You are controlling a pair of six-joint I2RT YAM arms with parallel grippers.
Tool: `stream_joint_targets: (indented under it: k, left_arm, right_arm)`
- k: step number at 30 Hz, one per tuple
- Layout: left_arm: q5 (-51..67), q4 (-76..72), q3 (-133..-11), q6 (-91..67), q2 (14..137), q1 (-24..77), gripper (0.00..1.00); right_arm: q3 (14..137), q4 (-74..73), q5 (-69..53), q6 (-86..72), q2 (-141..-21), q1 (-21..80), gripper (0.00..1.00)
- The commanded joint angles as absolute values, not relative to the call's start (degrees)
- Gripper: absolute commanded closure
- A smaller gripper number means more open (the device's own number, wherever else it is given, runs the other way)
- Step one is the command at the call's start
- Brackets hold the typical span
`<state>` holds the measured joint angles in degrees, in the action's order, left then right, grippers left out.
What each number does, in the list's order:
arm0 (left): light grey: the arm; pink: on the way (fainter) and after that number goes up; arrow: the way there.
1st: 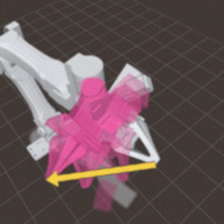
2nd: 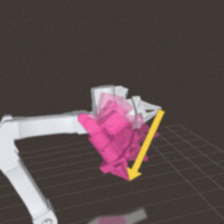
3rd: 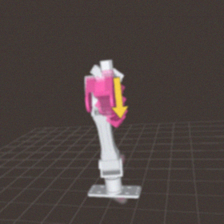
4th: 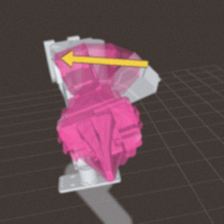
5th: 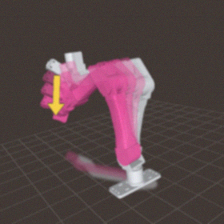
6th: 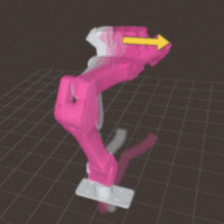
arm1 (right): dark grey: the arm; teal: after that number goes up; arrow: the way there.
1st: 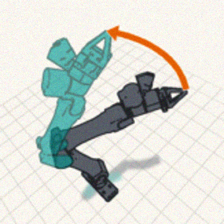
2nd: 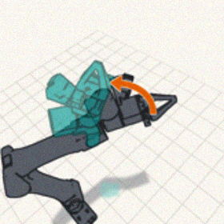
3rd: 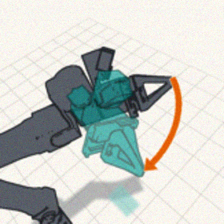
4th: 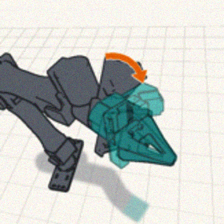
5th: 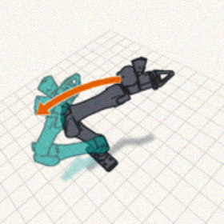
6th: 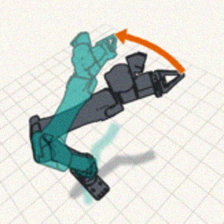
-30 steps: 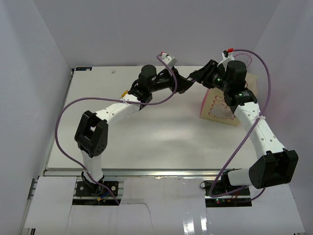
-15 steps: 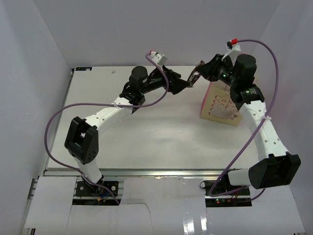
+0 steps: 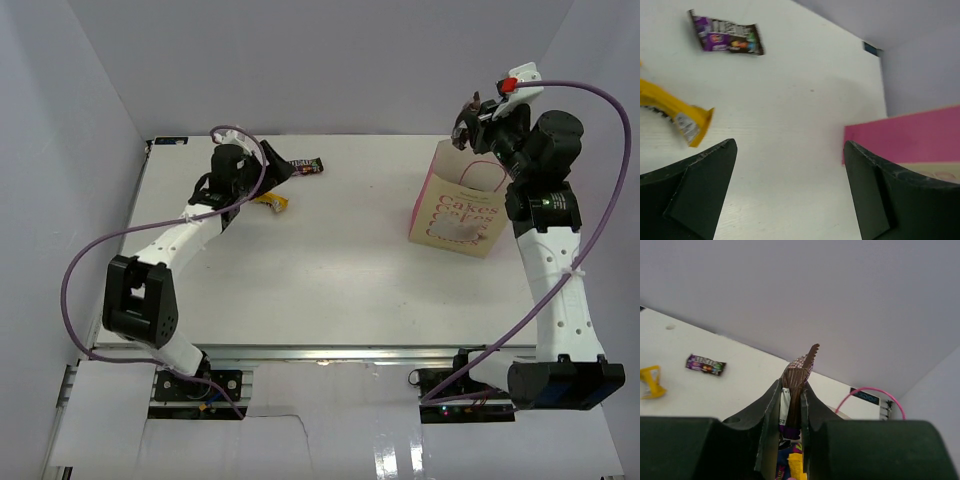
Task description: Place the snacks into the paper bag
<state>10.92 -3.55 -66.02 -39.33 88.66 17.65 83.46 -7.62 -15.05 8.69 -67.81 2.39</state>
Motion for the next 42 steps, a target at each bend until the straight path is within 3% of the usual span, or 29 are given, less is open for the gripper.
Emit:
stream_joint_targets:
  k: [1, 4, 7, 8, 10, 12, 18, 22, 25, 26, 28, 32, 34, 36, 40, 42]
  left_arm:
    - [-4.62, 17.02, -73.54, -47.36, 93.85, 16.62, 0.02]
    - [-6.94, 23.90, -80.15, -49.83, 100.53, 16.17, 0.02]
    - [-8.08, 23.99, -83.05, -50.80, 104.84, 16.17, 0.02]
    - [-8.96, 24.34, -84.01, -50.89, 105.90, 16.08, 0.02]
    - [-10.63, 27.41, -88.14, -52.02, 109.67, 16.08, 0.02]
    - [-12.82, 31.89, -93.06, -52.82, 113.80, 16.08, 0.02]
    - [-16.00, 36.47, -100.36, -53.61, 121.45, 16.08, 0.05]
    - [-13.80, 37.26, -105.98, -53.52, 126.73, 16.08, 0.16]
    - [-12.14, 37.44, -106.70, -53.35, 128.67, 16.08, 0.34]
    - [-11.87, 37.27, -106.18, -53.35, 128.50, 16.08, 0.43]
    - [-11.34, 36.13, -105.30, -51.86, 127.97, 16.08, 0.50]
    - [-8.62, 31.75, -100.91, -48.17, 124.11, 16.08, 0.64]
    - [-6.16, 29.02, -96.87, -43.61, 120.16, 16.08, 0.72]
    - [0.94, 23.05, -90.31, -36.79, 114.39, 16.08, 0.80]
    - [20.62, 0.96, -72.72, -27.89, 101.36, 16.08, 0.82]
    - [32.39, -8.57, -62.38, -26.72, 96.44, 16.00, 0.82]
  right_arm:
    - [82.44, -8.44, -9.15, 14.06, -69.78, 1.76, 0.92]
    - [82.44, -7.91, -7.03, 14.50, -71.63, 1.32, 0.85]
    - [82.79, -7.82, -7.03, 14.94, -73.39, 0.97, 0.55]
    - [82.88, -7.91, -8.34, 14.94, -73.56, 0.88, 0.30]
    - [82.97, -8.00, -9.84, 14.94, -72.69, 0.79, 0.08]
    - [82.79, -8.09, -12.82, 14.68, -71.90, 0.79, 0.02]
    - [81.21, -9.14, -20.74, 13.80, -69.44, 0.62, 0.04]
    - [79.28, -9.58, -22.67, 12.13, -68.73, 0.62, 0.04]
    - [79.10, -10.37, -26.62, 12.39, -68.20, 0.70, 0.04]
    - [79.36, -10.63, -30.63, 12.83, -67.94, 0.70, 0.04]
    - [80.06, -12.73, -42.10, 16.32, -67.85, 0.70, 0.04]
    - [79.28, -13.89, -57.79, 18.20, -67.94, 1.14, 0.03]
    - [78.40, -12.84, -59.67, 16.62, -68.29, 1.93, 0.00]
    - [77.78, -12.22, -59.50, 14.16, -68.73, 3.86, 0.00]
    - [76.82, -11.26, -50.06, 5.04, -70.83, 11.14, 0.13]
    - [74.81, -8.27, -44.41, -5.99, -71.80, 13.78, 0.13]
